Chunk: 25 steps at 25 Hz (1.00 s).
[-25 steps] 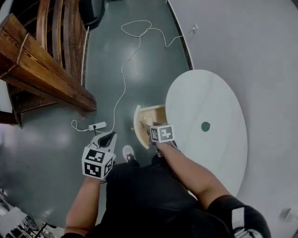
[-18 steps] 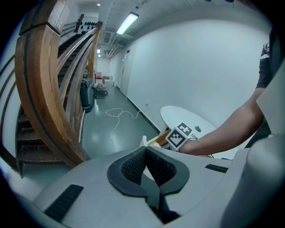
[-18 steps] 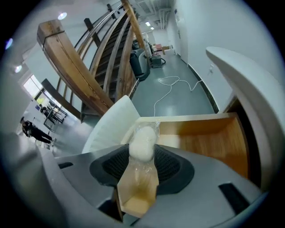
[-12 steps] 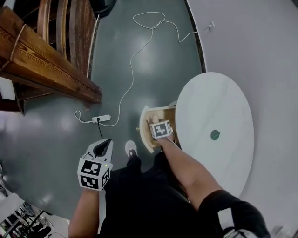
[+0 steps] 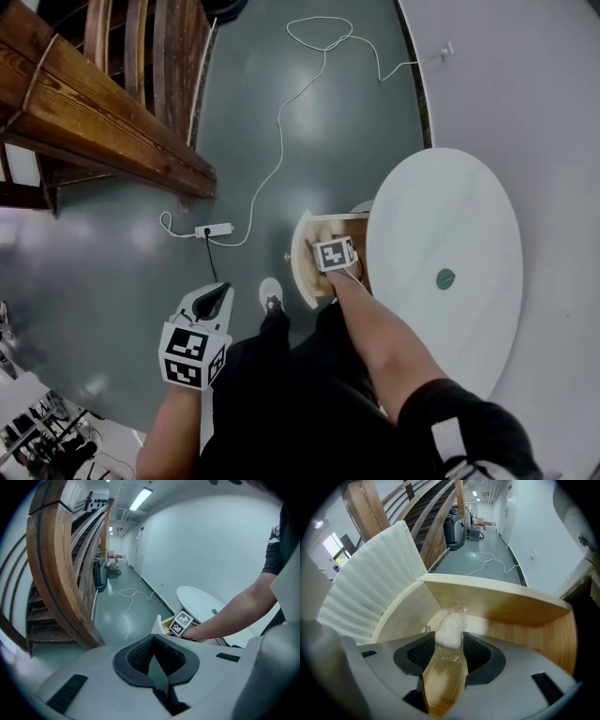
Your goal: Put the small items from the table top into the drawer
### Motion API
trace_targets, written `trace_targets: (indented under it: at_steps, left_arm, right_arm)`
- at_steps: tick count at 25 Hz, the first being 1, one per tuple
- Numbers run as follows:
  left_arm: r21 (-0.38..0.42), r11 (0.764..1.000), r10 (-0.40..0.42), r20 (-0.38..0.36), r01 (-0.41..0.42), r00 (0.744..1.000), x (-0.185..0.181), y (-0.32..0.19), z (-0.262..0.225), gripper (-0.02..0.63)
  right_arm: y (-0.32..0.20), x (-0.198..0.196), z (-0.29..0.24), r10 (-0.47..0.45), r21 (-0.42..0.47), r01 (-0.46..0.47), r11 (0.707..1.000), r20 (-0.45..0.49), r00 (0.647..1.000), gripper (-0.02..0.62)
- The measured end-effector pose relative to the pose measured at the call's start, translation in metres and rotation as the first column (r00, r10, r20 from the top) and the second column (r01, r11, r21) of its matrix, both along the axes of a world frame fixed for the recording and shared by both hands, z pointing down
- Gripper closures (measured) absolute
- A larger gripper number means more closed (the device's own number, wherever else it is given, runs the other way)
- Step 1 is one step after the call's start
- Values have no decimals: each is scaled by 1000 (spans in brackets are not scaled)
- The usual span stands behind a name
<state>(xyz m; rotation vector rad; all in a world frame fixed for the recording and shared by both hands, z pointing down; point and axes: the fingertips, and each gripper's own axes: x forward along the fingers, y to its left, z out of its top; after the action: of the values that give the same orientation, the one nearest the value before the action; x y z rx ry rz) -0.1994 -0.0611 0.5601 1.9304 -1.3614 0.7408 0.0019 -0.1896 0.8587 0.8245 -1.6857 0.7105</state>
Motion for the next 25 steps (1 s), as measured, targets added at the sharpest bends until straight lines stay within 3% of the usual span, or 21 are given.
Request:
trace_targets:
  at_steps: [10, 15, 20, 25]
  left_arm:
    - [25, 999, 34, -26, -34, 999, 5, -6, -6, 592]
    - [60, 996, 72, -47, -69, 996, 12, -14, -14, 592]
    - [99, 988, 123, -58, -117, 991, 20, -24, -23, 592]
    - [131, 978, 172, -71, -162, 983, 31, -30, -31, 592]
  right_arm:
    - [6, -13, -25, 34, 33, -35, 999, 35, 999, 400]
    - [23, -28, -63, 90, 32, -97, 995, 167, 982, 402]
    - [23, -35, -141, 48, 182, -108, 977, 309, 950, 442]
    - [42, -30, -213, 41, 242, -160, 957, 434, 900, 493]
